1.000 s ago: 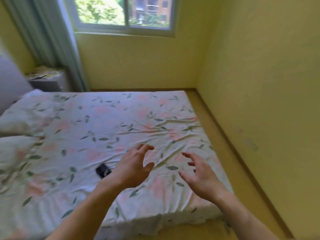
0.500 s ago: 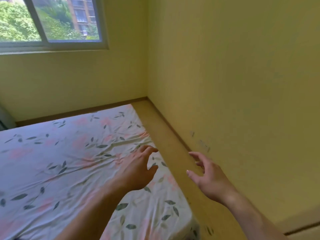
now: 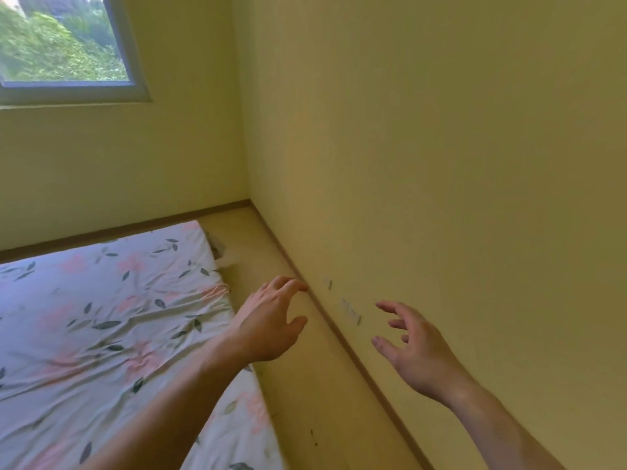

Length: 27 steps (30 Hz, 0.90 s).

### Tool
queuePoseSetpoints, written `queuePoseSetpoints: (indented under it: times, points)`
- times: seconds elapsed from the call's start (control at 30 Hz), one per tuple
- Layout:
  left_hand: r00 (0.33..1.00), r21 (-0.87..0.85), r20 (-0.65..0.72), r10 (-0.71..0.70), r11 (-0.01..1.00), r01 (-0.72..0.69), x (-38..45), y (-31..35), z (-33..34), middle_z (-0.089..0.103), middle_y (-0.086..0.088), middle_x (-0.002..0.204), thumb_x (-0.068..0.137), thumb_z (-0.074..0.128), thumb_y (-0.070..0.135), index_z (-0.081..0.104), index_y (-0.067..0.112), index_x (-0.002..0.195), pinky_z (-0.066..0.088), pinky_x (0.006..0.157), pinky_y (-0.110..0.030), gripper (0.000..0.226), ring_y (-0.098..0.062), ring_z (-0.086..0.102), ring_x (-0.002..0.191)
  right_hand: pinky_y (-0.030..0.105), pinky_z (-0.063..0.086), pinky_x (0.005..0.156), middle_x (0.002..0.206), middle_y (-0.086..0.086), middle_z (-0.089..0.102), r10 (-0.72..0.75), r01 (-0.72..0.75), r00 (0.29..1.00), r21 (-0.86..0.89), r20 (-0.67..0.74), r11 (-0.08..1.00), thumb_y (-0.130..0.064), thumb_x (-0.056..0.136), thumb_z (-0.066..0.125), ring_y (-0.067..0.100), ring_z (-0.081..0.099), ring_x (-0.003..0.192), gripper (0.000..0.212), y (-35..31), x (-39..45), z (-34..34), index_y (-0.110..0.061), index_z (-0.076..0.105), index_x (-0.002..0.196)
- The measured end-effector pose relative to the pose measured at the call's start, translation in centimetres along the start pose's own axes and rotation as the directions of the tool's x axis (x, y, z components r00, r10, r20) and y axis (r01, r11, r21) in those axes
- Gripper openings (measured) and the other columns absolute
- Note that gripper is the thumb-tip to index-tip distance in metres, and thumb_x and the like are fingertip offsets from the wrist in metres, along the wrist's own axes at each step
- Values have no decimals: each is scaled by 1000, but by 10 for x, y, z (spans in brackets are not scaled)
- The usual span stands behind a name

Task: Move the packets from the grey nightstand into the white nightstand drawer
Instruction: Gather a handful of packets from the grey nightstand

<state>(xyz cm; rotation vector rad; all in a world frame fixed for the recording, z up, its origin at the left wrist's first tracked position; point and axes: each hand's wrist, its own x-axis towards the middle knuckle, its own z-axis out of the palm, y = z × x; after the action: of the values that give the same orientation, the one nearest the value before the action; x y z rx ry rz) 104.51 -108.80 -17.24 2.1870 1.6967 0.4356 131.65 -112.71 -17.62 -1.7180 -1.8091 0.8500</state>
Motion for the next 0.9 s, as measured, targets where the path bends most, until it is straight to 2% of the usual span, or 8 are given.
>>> queuePoseSetpoints:
  times: [0.17, 0.33, 0.47, 0.57, 0.7, 0.9]
  points:
    - [986, -8, -36, -162, 987, 162, 39, 32, 17, 34, 16, 156, 97, 61, 49, 39, 41, 148, 39, 114, -32, 56, -12, 39, 140, 23, 45, 101, 136, -22, 49, -83, 90, 988, -50, 133, 995, -35, 94, 70, 1, 51, 123, 51, 35, 70, -50, -41, 49, 140]
    - [942, -9, -113, -317, 948, 318, 54, 14, 7, 31, 16, 158, 96, 60, 51, 39, 40, 147, 38, 117, -33, 57, -11, 38, 142, 25, 46, 104, 138, -23, 48, -201, 214, 946, -24, 253, 977, -37, 93, 71, 1, 51, 123, 55, 26, 151, -57, -39, 48, 143]
    - [859, -21, -189, -476, 876, 481, 60, -10, -13, 26, 20, 160, 97, 59, 50, 38, 41, 148, 36, 115, -31, 56, -11, 40, 140, 22, 45, 104, 138, -19, 49, -313, 337, 876, -1, 367, 942, -37, 93, 71, 1, 50, 123, 57, -5, 221, -35, -37, 47, 145]
    - [790, -45, -228, -570, 816, 576, 75, -37, -22, 23, 19, 163, 97, 58, 51, 39, 41, 148, 34, 117, -35, 55, -13, 37, 144, 25, 45, 106, 138, -21, 48, -402, 435, 810, 20, 427, 900, -38, 93, 70, 1, 50, 124, 58, -32, 274, -15, -37, 46, 145]
    - [723, -105, -282, -631, 769, 631, 114, -81, -36, 23, 19, 163, 95, 63, 48, 42, 42, 146, 32, 120, -37, 55, -13, 32, 147, 21, 41, 102, 136, -23, 45, -472, 517, 739, 44, 481, 855, -38, 93, 70, -1, 46, 124, 59, -67, 356, 9, -39, 44, 145]
    - [691, -140, -330, -643, 757, 638, 214, -155, -77, 26, 18, 162, 95, 64, 47, 44, 41, 144, 33, 120, -39, 54, -13, 32, 147, 19, 42, 100, 134, -25, 45, -510, 556, 707, 62, 490, 829, -39, 93, 71, -1, 47, 123, 58, -117, 490, 28, -41, 44, 144]
